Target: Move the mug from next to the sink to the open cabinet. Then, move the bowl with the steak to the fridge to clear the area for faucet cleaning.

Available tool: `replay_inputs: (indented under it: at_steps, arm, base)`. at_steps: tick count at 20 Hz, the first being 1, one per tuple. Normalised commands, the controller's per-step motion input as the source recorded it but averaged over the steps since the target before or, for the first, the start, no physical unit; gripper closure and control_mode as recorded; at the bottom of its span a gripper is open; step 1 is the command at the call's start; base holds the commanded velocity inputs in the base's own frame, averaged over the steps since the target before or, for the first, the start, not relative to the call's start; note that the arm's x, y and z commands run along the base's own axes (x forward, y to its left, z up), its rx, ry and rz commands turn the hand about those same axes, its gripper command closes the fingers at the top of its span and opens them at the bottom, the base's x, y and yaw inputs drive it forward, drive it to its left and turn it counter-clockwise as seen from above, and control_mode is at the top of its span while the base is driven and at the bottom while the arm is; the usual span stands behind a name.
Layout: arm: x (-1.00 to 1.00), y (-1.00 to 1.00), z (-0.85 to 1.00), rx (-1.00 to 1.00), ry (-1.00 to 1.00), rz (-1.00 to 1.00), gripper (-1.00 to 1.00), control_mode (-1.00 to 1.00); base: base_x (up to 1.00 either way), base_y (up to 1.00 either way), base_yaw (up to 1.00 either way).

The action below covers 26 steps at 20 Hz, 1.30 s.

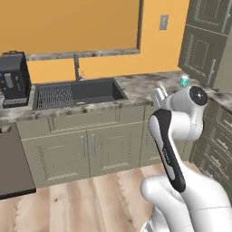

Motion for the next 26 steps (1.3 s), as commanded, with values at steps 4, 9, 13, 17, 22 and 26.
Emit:
replay_inputs:
  at_steps: [4,9,13,17,22,26]
  arm:
    - [0.0,0.0,0.0,0.0,0.0,0.0,-1.0,1.0]
    - [0.0,0.0,0.0,0.0,0.0,0.0,-1.0,1.0]
    - [0.0,0.0,0.0,0.0,0.0,0.0,-1.0,1.0]
    - [0.0,0.0,0.0,0.0,0.0,0.0,-1.0,1.0]
    - [0.0,0.0,0.0,0.0,0.0,0.0,-1.0,1.0]
    - [0.0,0.0,0.0,0.0,0.0,0.0,-1.0,1.0]
  base:
    - [1.0,-0.19,-0.1]
    - [0.8,-0.52,-0.19]
    - [0.77,-0.66,-0.33]
    - [0.98,-0.22,-0.28]
    - [0.41,-0.57,-0.29]
    - [0.26,-0.51,-0.29]
